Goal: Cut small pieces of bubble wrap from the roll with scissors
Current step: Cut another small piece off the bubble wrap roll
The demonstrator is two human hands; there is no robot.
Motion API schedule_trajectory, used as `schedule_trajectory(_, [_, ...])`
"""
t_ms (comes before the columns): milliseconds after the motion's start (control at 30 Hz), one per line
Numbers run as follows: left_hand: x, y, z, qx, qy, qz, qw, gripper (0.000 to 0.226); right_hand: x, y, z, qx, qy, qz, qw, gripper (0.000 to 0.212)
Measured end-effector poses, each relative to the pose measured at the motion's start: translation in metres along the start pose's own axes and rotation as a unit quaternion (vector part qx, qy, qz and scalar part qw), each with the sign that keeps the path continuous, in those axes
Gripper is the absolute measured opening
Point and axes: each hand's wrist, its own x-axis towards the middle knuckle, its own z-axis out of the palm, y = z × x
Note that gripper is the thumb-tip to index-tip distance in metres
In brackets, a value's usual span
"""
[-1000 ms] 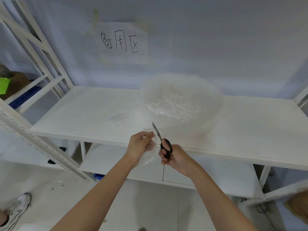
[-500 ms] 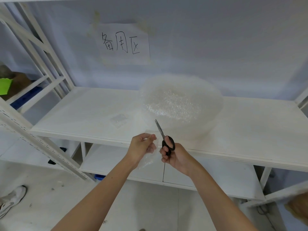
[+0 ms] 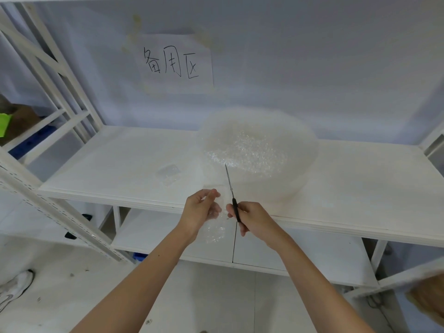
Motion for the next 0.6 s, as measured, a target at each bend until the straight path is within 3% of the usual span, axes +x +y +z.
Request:
schedule_trajectory(300, [0.003,0.006,0.005,-0.008,0.003,-0.001,1.000,0.026,0.003,-0.021,-0.019,-0.084,0.033,-0.056,0.994,0.035])
schedule_trajectory(467, [0.005,0.012,0.011,-0.027,-0.006,-0.014,1.000,0.022,0.005,-0.008,-0.044,-0.042,0.135,-0.055,0.988,0.023])
schedule_trajectory(600, [0.009,0.014,0.017,-0.038,-0.016,-0.025,0.999,0.020,0.006,0.011,-0.069,0.025,0.233,-0.016,0.972,0.029])
